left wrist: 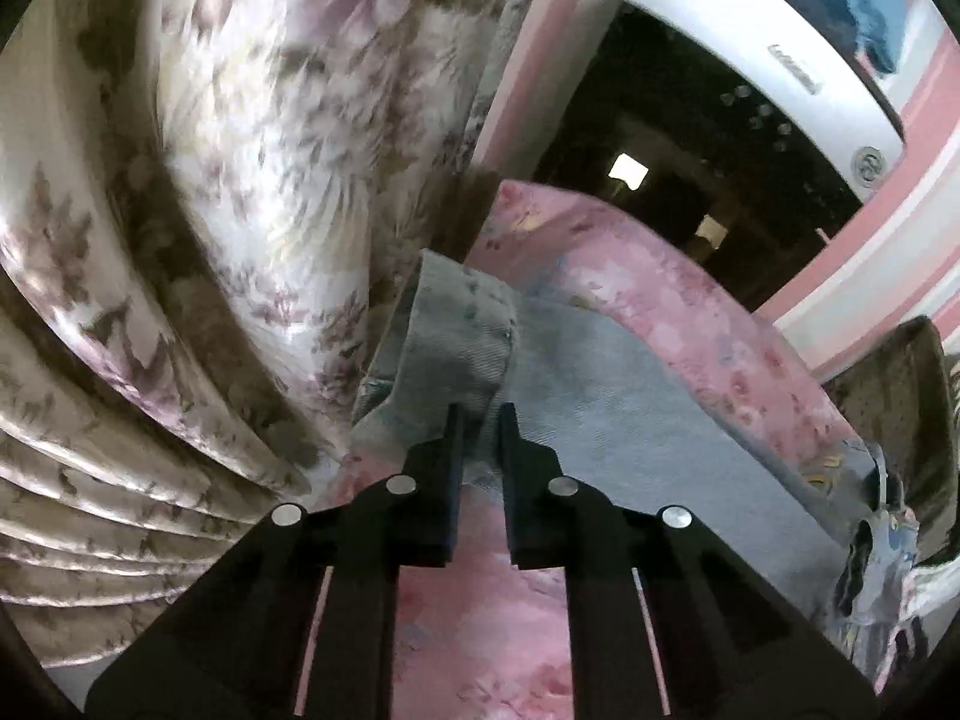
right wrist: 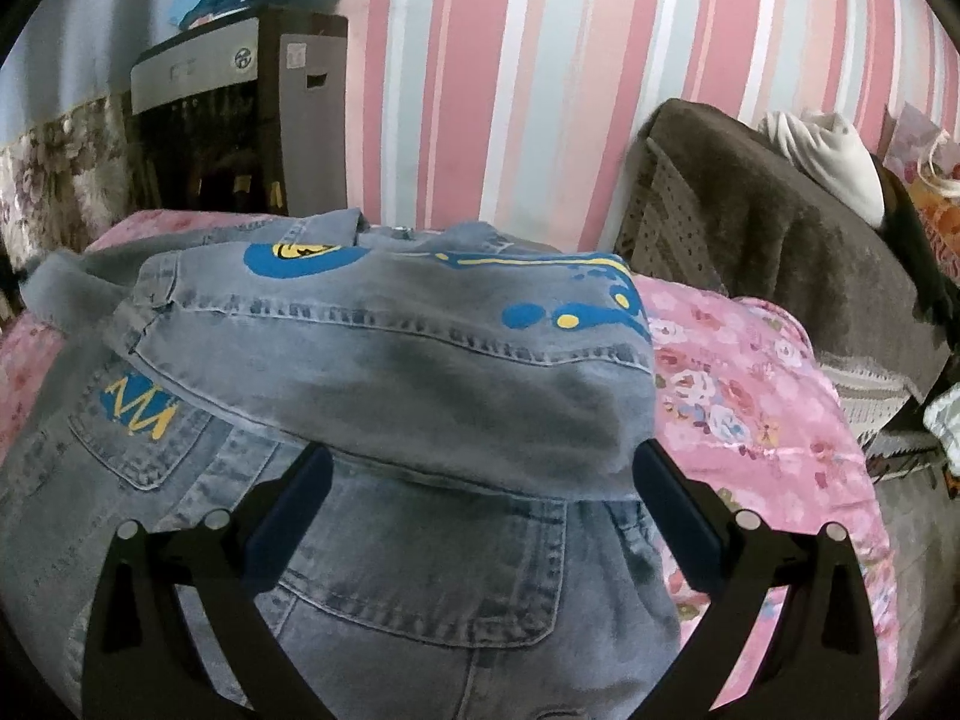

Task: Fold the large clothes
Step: 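Fold the held sleeve across the jacket front and open the left gripper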

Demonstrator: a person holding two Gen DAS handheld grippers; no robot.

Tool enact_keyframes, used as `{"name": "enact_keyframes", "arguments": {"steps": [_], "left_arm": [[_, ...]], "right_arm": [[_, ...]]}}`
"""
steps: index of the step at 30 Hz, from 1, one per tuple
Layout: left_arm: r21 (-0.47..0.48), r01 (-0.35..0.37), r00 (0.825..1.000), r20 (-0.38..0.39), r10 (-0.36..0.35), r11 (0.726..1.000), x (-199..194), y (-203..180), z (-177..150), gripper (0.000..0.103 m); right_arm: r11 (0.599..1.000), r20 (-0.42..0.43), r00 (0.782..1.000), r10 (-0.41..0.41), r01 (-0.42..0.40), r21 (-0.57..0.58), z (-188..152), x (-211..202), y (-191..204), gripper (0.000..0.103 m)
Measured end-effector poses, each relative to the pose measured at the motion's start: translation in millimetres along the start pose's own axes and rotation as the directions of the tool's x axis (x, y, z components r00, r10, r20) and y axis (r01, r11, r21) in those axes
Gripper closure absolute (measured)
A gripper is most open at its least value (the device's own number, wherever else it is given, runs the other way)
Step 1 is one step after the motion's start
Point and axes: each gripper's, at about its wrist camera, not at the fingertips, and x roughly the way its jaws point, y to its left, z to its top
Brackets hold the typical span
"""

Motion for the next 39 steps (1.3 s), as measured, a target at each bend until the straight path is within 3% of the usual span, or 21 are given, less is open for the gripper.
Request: {"name": "enact_keyframes", "arguments": {"steps": [6, 14, 19, 26, 31, 37, 39], "left_arm": [[0.031, 0.011, 0.999, 0.051, -0.013, 0.999, -37.2, -46.7, -1.6, 0.099], [0.224, 0.043, 0.995, 0.082, -0.063, 0.974, -59.8, -173.6, -40.3, 0.100], [0.374, 0.078, 0.992, 0.059, -0.108, 0.924, -57.2, -260.9, -80.4, 0.101], [0.522, 0.215, 0.972, -0.032, -0.234, 0.825, -54.6, -368.7, -143.0, 0.103], [0.595, 0.165, 0.981, -0.015, -0.193, 0.787, -46.8, -394.2, -163.3, 0.103], [0.583, 0.096, 0.994, -0.014, -0.108, 0.807, -15.4, -351.0, -140.1, 0.103], [0.591, 0.061, 0.997, 0.005, -0.080, 0.804, -10.7, -335.0, -133.6, 0.096]], "right_arm": [[0.999, 0.010, 1.000, -0.015, 0.015, -0.036, 13.6, -1.8, -3.8, 0.003], [1.000, 0.006, 1.000, -0.009, 0.009, -0.003, 26.0, 4.0, -24.5, 0.003], [0.999, 0.011, 1.000, 0.006, -0.006, 0.034, 24.2, 5.1, -41.2, 0.003], [0.996, -0.003, 1.000, 0.001, -0.001, 0.086, 17.2, 10.3, -63.6, 0.003], [0.995, -0.010, 1.000, 0.004, -0.003, 0.101, 14.1, 10.4, -69.9, 0.003], [0.996, -0.029, 1.000, -0.012, 0.015, 0.088, 15.4, 18.0, -67.9, 0.003], [0.996, -0.031, 1.000, -0.003, 0.005, 0.088, 18.5, 19.8, -65.1, 0.003]]}}
